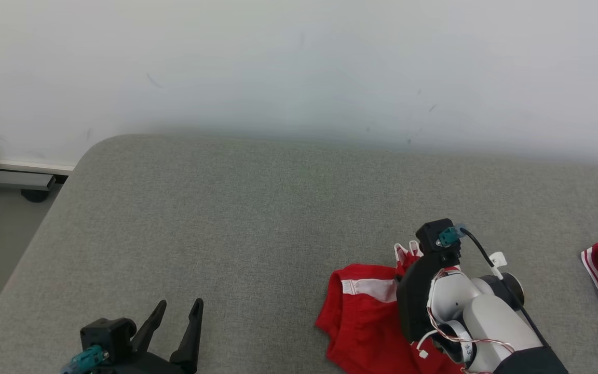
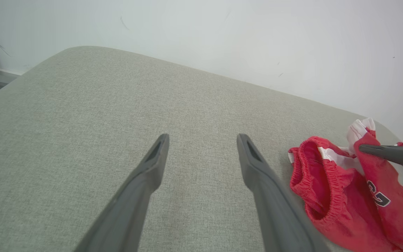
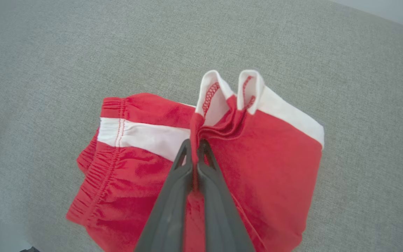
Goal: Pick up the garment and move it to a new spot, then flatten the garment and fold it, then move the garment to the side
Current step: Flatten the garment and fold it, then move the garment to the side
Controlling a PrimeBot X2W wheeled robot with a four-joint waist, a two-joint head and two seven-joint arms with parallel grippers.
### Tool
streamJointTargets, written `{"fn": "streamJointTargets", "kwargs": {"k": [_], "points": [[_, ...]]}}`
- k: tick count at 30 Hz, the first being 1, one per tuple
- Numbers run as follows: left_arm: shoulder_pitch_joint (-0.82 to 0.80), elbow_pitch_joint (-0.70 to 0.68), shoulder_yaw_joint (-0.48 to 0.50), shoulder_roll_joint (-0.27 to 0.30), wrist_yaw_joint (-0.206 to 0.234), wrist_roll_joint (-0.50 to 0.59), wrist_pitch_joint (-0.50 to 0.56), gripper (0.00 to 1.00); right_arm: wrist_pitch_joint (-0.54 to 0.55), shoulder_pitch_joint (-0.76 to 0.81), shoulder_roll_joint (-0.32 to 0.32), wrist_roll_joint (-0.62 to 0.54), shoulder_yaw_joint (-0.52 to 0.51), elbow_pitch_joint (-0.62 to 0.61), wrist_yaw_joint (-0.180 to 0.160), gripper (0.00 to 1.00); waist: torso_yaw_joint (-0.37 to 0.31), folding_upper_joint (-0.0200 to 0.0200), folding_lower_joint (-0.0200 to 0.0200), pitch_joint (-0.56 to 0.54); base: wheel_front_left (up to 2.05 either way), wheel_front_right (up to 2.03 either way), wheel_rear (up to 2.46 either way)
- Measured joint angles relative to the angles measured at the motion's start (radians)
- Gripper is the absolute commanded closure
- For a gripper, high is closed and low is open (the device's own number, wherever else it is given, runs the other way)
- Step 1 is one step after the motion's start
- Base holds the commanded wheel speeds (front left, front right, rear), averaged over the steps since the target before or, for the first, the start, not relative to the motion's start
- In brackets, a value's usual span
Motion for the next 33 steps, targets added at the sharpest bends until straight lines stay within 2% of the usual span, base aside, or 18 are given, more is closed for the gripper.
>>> {"fn": "streamJointTargets", "kwargs": {"k": [5,6,7,11,17,18,19,25,30,33], "points": [[0.000,0.000,-0.003,-0.004,0.000,0.000,0.002,0.00,0.007,-0.024,-0.006,0.098,0.114,-0.049,-0.052,1.00,0.005,0.0000,0.0000,0.003,0.00,0.00,0.00],[-0.001,0.000,-0.005,-0.008,-0.001,0.000,0.007,0.00,0.007,-0.043,-0.004,0.155,0.186,-0.070,-0.076,1.00,0.009,0.0000,0.0000,0.006,0.00,0.00,0.00],[-0.002,0.001,-0.006,-0.010,-0.001,0.000,0.009,0.00,0.007,-0.050,-0.005,0.175,0.215,-0.077,-0.086,1.00,0.012,0.0000,0.0000,0.009,0.00,0.00,0.00],[-0.006,0.004,-0.014,-0.016,-0.002,0.000,0.009,0.00,0.007,-0.061,-0.006,0.183,0.230,-0.072,-0.103,1.00,0.020,0.0000,0.0000,0.015,0.00,0.00,0.00],[-0.006,0.008,-0.008,-0.013,-0.002,0.000,0.009,0.00,0.006,-0.077,-0.006,0.202,0.242,-0.046,-0.109,1.00,0.026,0.0000,0.0000,0.021,0.00,0.00,0.00],[-0.006,0.009,-0.007,-0.012,-0.002,0.000,0.009,0.00,0.006,-0.081,-0.007,0.207,0.242,-0.045,-0.110,0.76,0.026,0.0000,0.0000,0.022,0.00,0.00,0.00],[-0.006,0.009,-0.007,-0.012,-0.002,0.000,0.009,0.00,0.002,-0.081,-0.007,0.213,0.242,-0.046,-0.110,0.00,0.026,0.0000,0.0000,0.022,0.00,0.00,0.00],[-0.006,0.010,-0.003,-0.010,-0.002,-0.001,0.008,0.00,-0.034,-0.096,-0.007,0.233,0.236,-0.057,-0.111,0.00,0.020,0.0000,0.0000,0.025,0.00,0.00,0.00],[-0.005,0.012,0.002,-0.009,-0.002,-0.003,0.007,0.00,-0.071,-0.099,-0.008,0.202,0.165,-0.096,-0.111,0.00,0.009,0.0000,0.0000,0.023,0.00,0.00,0.00],[-0.003,0.012,0.006,-0.007,-0.002,-0.003,0.002,0.00,-0.093,-0.073,-0.039,0.151,0.110,-0.121,-0.111,0.00,0.001,0.0000,0.0000,0.020,0.00,0.00,0.00]]}}
